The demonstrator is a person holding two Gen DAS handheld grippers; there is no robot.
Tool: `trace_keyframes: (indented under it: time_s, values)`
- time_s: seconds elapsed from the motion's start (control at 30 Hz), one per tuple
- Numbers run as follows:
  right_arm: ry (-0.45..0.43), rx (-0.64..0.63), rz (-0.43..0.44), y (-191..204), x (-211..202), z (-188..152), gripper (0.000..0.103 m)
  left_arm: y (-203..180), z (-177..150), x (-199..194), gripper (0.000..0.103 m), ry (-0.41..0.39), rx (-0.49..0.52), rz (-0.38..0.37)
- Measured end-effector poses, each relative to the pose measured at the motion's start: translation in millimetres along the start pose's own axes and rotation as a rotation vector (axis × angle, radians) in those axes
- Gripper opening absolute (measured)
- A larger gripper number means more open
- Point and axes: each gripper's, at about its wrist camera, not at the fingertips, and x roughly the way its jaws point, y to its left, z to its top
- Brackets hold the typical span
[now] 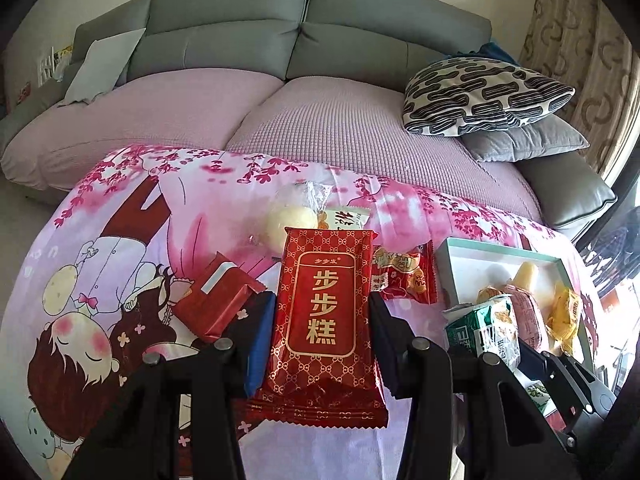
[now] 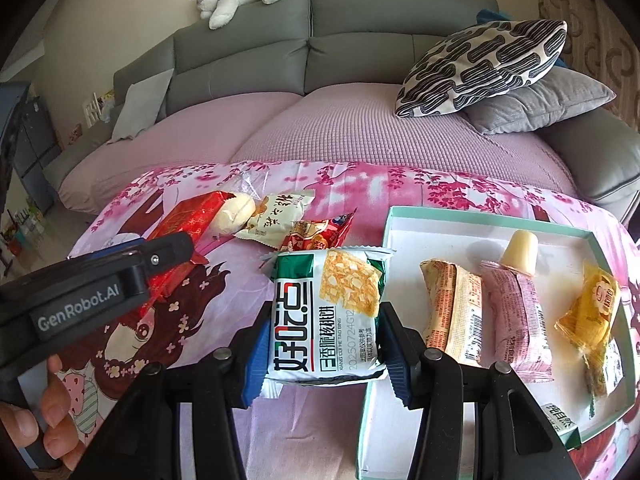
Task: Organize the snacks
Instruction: 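Carry the red bag and biscuit pack over the tray with both grippers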
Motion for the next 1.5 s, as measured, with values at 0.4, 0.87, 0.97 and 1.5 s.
trace_keyframes:
  time_s: [0.4, 0.87, 0.97, 1.5]
  values:
    - [-0.067, 0.158, -0.144, -82.3, -22.0, 9.8, 0.053, -61.2, 10.3, 10.8, 0.047, -0.003, 0.108, -0.069]
    - [-0.088, 0.329, -0.310, -173.9, -32.6, -1.5, 0.053, -153.5, 28.0, 59.4, 0.047, 0.052, 0.263, -0.155]
    - [-0.075, 0.334, -0.302, -177.8, -24.0, -3.3, 0.053, -158.0, 25.4, 78.0, 0.047, 0.085, 0.268, -0.125]
    - [-0.004, 0.303, -0.313, -176.3, 5.5, -8.2, 0.053, -168.6, 14.4, 109.8, 0.047, 0.159, 0.275, -0.113]
